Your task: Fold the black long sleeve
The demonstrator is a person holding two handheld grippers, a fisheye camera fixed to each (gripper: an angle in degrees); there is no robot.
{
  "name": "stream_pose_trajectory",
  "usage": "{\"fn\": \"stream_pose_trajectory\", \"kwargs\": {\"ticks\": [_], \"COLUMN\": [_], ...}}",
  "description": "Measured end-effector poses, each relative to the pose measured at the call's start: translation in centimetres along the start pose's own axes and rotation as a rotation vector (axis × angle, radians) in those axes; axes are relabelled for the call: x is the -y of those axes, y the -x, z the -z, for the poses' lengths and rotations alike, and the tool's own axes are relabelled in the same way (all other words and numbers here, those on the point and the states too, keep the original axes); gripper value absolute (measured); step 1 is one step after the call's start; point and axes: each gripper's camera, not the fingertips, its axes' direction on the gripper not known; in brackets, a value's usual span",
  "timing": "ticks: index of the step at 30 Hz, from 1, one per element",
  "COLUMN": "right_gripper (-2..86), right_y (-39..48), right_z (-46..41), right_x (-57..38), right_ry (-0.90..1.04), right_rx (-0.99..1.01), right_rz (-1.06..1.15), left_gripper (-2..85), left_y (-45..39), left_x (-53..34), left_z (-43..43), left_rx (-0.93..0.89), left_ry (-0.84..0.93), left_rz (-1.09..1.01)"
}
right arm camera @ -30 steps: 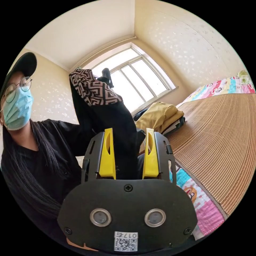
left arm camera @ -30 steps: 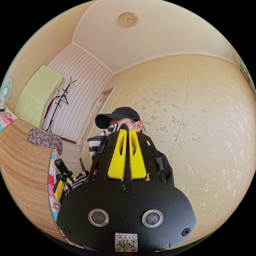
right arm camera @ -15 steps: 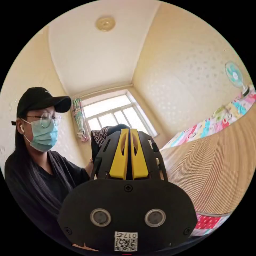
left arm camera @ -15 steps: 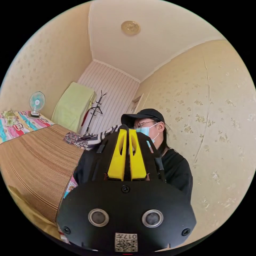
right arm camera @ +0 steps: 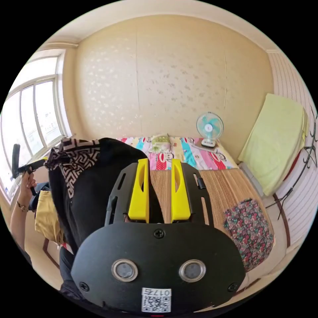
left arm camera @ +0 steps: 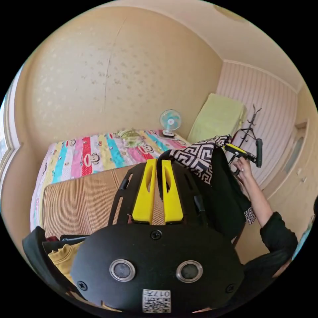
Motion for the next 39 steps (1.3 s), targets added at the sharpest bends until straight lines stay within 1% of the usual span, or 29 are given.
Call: {"fn": "stream_pose_trajectory", "kwargs": {"ticks": [2,4,6,7,9,10,11,13,14,15,17,18,19,20,21,22,23,24,25,27,28,29,31,34,35,37,38,39], "right_gripper": [9.5,9.4,9.2,9.1,8.9,8.8,8.8,8.9,9.0,9.2,10.3,10.6,11.1,11.4,11.3,10.5,9.0,7.9,5.6,4.8,4.5,4.4,4.7,5.8,5.8,5.7,5.3,5.1], "right_y": [1.3,2.3,3.0,3.2,3.7,4.1,4.3,4.2,3.7,3.5,2.0,1.7,1.2,1.2,1.3,2.0,3.2,3.8,5.0,6.4,6.2,4.7,1.6,-2.8,-2.7,-1.3,-0.2,0.3], "right_z": [-2.5,-4.8,-7.9,-10.2,-13.4,-15.3,-17.1,-19.0,-19.5,-19.7,-18.5,-17.8,-16.3,-15.1,-14.8,-14.9,-15.8,-15.7,-14.4,-12.2,-10.0,-8.1,-7.2,-10.8,-10.8,-10.1,-10.3,-10.4], "right_x": [-3.1,-7.0,-11.6,-14.9,-20.2,-23.5,-26.5,-29.9,-31.6,-32.3,-33.5,-33.6,-33.9,-34.4,-34.7,-35.4,-36.1,-36.5,-36.7,-36.3,-36.0,-35.7,-35.6,-37.2,-37.9,-38.5,-38.9,-39.1], "right_ry": [-0.004,0.038,0.130,0.192,0.263,0.313,0.375,0.456,0.473,0.478,0.447,0.428,0.372,0.332,0.334,0.394,0.515,0.528,0.494,0.472,0.392,0.327,0.340,0.649,0.625,0.560,0.573,0.573], "right_rx": [0.091,0.117,0.086,0.042,0.004,-0.006,-0.020,-0.035,-0.014,0.011,0.139,0.182,0.277,0.323,0.321,0.322,0.330,0.307,0.273,0.057,-0.125,-0.271,-0.386,-0.419,-0.389,-0.414,-0.438,-0.450], "right_rz": [0.036,0.073,0.105,0.113,0.140,0.157,0.157,0.118,0.062,0.035,-0.096,-0.130,-0.173,-0.182,-0.185,-0.162,-0.120,-0.106,-0.051,0.042,0.067,0.018,-0.074,-0.225,-0.214,-0.157,-0.101,-0.071], "left_gripper": [8.6,9.7,10.4,10.7,12.1,12.1,12.3,12.4,12.5,12.5,12.1,11.5,11.5,11.4,11.4,11.4,12.1,12.8,13.1,13.5,13.5,13.5,13.5,12.5,10.8,7.1,4.5,3.9], "left_y": [1.4,1.4,0.0,-0.5,-3.0,-3.7,-5.1,-6.8,-7.5,-7.5,-6.4,-5.3,-4.7,-3.2,-1.6,-0.9,0.2,0.9,1.2,1.6,1.6,1.6,1.3,0.2,0.0,0.4,1.4,3.0], "left_x": [-1.3,-4.1,-9.0,-10.3,-16.2,-17.7,-20.7,-24.7,-26.8,-28.2,-28.7,-28.5,-28.3,-28.4,-28.8,-29.0,-29.6,-30.2,-30.5,-31.2,-31.3,-31.3,-31.3,-31.2,-31.1,-30.8,-30.4,-30.0], "left_z": [-4.3,-8.2,-14.2,-15.8,-22.2,-23.5,-26.0,-29.1,-30.6,-30.7,-28.9,-27.5,-26.4,-24.2,-22.4,-22.0,-21.9,-22.7,-23.2,-24.5,-24.5,-24.5,-24.2,-25.6,-26.6,-27.1,-26.7,-25.6], "left_rx": [-0.027,-0.088,-0.170,-0.196,-0.293,-0.317,-0.360,-0.369,-0.325,-0.278,-0.267,-0.292,-0.314,-0.335,-0.308,-0.290,-0.278,-0.292,-0.309,-0.409,-0.412,-0.383,-0.326,-0.291,-0.279,-0.244,-0.278,-0.376], "left_ry": [0.046,0.078,0.188,0.226,0.381,0.413,0.480,0.580,0.639,0.619,0.540,0.521,0.492,0.405,0.343,0.332,0.338,0.374,0.395,0.390,0.384,0.376,0.355,0.392,0.423,0.436,0.435,0.412], "left_rz": [0.041,0.024,-0.034,-0.046,-0.061,-0.064,-0.079,-0.099,-0.111,-0.120,-0.094,-0.062,-0.048,-0.008,0.055,0.089,0.134,0.173,0.195,0.247,0.253,0.265,0.262,0.209,0.187,0.164,0.152,0.170]}}
